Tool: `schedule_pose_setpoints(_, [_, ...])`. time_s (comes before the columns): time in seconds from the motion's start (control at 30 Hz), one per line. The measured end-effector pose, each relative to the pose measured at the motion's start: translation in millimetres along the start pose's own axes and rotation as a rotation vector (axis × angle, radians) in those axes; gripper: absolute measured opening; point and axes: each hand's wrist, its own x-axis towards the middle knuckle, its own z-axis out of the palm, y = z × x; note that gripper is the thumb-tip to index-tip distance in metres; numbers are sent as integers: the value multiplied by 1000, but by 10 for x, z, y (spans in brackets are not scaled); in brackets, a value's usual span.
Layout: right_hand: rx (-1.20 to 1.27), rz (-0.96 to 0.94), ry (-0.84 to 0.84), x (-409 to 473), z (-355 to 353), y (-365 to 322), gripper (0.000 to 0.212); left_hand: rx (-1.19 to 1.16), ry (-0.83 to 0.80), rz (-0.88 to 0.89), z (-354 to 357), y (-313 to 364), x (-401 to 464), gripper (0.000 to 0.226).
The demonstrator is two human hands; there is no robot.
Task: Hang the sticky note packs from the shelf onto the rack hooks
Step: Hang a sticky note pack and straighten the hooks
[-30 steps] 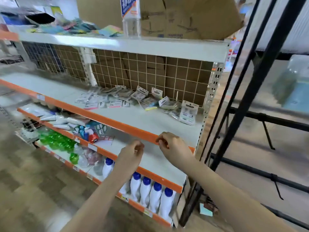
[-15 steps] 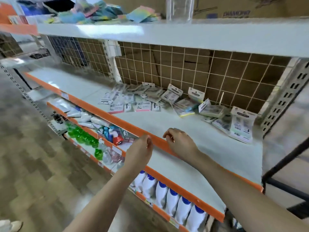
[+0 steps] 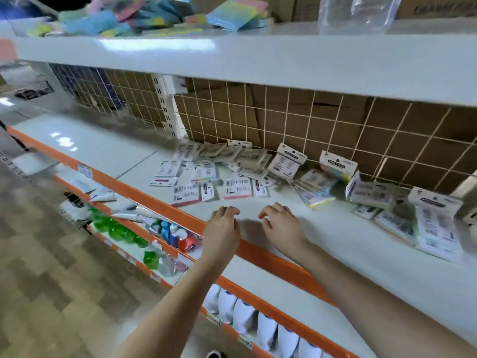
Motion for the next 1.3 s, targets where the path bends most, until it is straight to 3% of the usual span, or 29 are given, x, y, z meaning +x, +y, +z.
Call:
schedule_pose_setpoints(0.2, [-81,104,72,448,249,-216,33,63,-60,183,121,-292,670,30])
schedule_pose_setpoints(0.43, [-128,282,171,747,437,-381,39,108,-252,321,207,-616,1268,50])
schedule_pose_setpoints(0.67, [-117,335,381,718,586,-462,25,123,-156,420,321,-739,1282,44])
schedule_pose_setpoints(0.8, [-160,266,393,714,583,-427,18,90,-95,475,306,-724,1261,37])
schedule_pose_setpoints(0.9, [-155,160,674,708,521,-472,13,-30,-99,507,256,-695,1256,37])
schedule_pose_setpoints(0.97, [-224,81,807,684,491,-520,23,-43,-84,595,227,-689,1252,37])
schedule_pose_setpoints(1.13, [-286,36,829,637,466,-580,19,-211,-17,590,197,-731,1253,32])
schedule_pose_setpoints(1.2, [-168,127,818,609,474,-602,23,-256,-13,586,189,-739,1250,28])
schedule_pose_setpoints(1.3, [10,295,762,573,462,-609,44,-330,-9,571,165,-746,1241,18])
